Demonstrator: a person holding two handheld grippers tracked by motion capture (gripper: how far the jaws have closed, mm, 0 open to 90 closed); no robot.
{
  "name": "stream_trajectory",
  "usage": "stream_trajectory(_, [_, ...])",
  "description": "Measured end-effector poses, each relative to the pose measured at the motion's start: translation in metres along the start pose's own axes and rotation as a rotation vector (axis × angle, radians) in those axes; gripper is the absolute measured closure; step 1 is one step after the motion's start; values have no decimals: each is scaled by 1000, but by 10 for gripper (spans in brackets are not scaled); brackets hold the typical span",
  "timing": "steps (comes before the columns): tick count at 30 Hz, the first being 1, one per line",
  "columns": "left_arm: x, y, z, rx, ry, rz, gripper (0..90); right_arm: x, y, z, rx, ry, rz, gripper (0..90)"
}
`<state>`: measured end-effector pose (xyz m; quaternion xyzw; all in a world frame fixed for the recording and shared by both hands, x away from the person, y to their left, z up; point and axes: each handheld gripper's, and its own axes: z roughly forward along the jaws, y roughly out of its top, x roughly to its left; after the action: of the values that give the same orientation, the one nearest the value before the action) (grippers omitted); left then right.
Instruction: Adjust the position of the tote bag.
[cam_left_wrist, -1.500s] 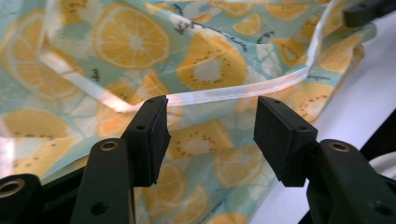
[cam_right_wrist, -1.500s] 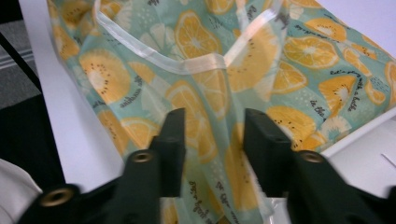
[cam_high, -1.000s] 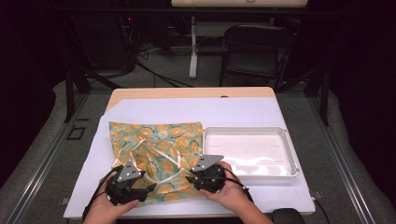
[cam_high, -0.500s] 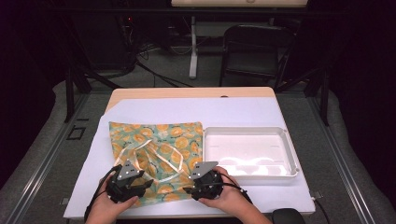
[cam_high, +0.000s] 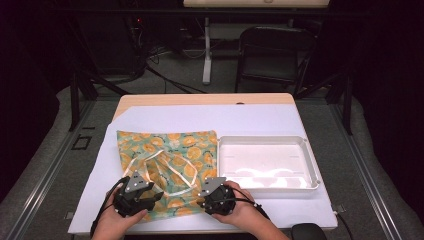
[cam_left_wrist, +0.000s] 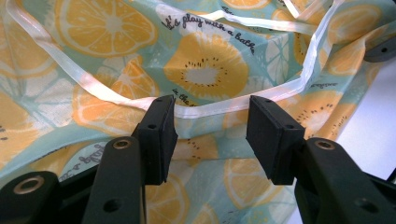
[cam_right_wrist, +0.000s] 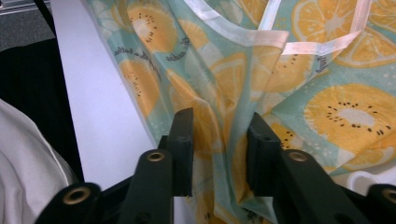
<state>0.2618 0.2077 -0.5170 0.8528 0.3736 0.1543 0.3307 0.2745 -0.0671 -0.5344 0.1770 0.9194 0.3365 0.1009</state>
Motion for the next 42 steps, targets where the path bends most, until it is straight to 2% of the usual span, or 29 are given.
stream_trajectory(8, [-2, 1, -1, -2, -5, 2, 516, 0, 1, -2, -11, 17, 25, 827])
stream_trajectory(14, [-2, 1, -2, -12, -3, 7, 515, 0, 2, -2, -20, 23, 33, 870])
stream_trajectory(18, [-3, 2, -4, -17, 0, 13, 513, -1, 3, -3, -28, 29, 42, 884])
stream_trajectory(22, [-8, 7, -13, -50, 3, 26, 512, -4, 5, -6, -72, 20, 69, 891])
stream_trajectory(28, [-15, 11, -20, -70, -5, 51, 512, -8, 9, -10, -103, 19, 93, 895])
stream_trajectory(33, [-22, 14, -21, -63, -24, 74, 508, -13, 10, -11, -135, 17, 134, 897])
stream_trajectory(37, [-24, 14, -20, -65, -17, 83, 485, -16, 10, -13, -143, 21, 141, 898])
stream_trajectory(38, [-25, 14, -20, -67, -22, 86, 473, -16, 10, -13, -159, 20, 154, 898])
stream_trajectory(42, [-25, 14, -19, -66, -41, 100, 428, -18, 10, -14, -163, 19, 161, 899])
